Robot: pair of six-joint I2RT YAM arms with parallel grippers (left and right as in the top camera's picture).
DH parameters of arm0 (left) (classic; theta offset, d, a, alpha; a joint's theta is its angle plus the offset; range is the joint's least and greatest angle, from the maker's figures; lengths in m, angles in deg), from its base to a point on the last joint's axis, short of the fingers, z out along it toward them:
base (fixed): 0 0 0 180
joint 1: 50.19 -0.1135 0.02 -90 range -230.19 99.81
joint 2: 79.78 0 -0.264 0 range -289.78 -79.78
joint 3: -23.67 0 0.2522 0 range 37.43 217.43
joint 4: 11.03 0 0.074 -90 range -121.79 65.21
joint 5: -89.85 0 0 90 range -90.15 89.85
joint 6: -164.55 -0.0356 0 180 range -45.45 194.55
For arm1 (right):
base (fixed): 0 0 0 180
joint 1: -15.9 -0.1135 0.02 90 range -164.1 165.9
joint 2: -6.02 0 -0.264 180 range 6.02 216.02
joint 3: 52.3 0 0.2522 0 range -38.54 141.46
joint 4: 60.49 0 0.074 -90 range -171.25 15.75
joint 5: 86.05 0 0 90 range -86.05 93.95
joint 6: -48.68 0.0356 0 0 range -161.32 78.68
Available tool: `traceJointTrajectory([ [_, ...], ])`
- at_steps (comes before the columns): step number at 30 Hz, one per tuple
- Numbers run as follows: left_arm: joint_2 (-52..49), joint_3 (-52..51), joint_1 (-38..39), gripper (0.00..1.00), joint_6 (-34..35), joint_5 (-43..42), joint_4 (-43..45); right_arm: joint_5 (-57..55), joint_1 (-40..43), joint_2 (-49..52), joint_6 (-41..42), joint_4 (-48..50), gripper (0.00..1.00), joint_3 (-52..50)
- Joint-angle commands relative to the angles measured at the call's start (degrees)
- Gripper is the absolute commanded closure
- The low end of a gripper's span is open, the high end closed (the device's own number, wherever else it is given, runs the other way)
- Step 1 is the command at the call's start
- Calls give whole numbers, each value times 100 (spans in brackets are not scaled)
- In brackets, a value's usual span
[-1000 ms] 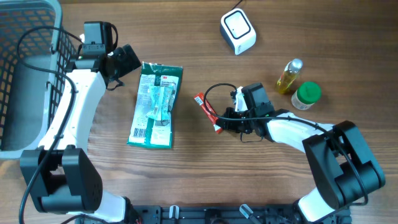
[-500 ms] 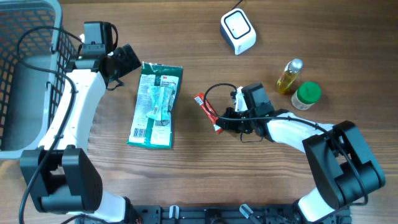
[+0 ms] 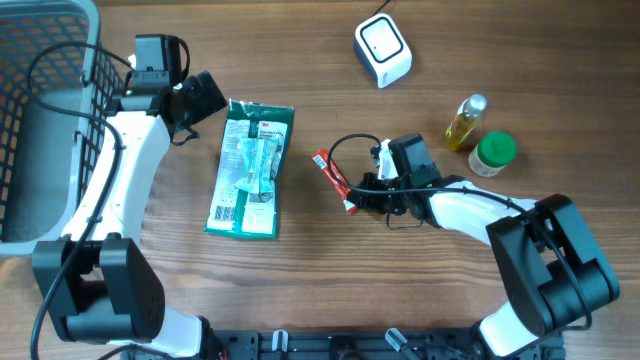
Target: Scan the item barcode
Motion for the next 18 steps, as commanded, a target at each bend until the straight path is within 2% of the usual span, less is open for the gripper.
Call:
traceJointTrajectory([
  [1,15,42,-4,0,-9,96,-2,-225,-9,120,-118,-55,96,-74],
  [16,15,44,-4,0,-9,96,-2,-170,-9,116,-144,-52,96,-72],
  [18,15,44,-4,0,-9,96,-2,22,11,66,-407,-63,96,-35],
])
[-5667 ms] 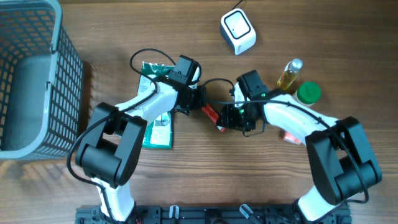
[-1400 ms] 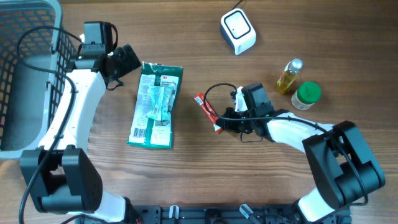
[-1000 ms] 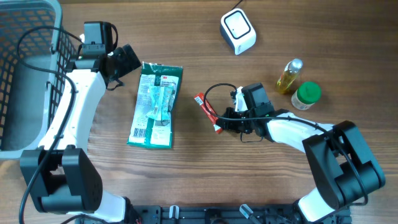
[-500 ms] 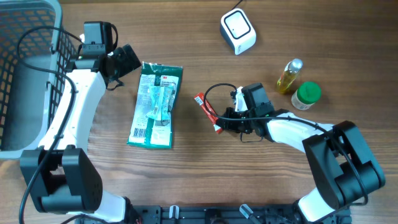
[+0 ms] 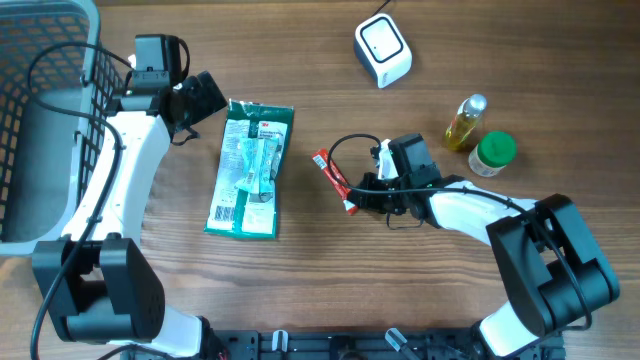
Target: Scan the item barcode
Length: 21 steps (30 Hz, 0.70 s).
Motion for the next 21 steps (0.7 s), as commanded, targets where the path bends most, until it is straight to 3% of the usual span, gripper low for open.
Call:
traceJointTrajectory([
  [1,15,44,-2,0,-9,96,-2,216,39,-39,-557,-109,96,-7],
  [10,15,44,-4,0,-9,96,-2,610,170,-2035,-1937,-1287,96,13],
  [16,15,44,-2,0,-9,96,-2,2044,170,-3095,-3058,-2179,96,13],
  [21,15,44,-4,0,-9,96,-2,2951,170,-3418,-3239,-2092,96,13],
])
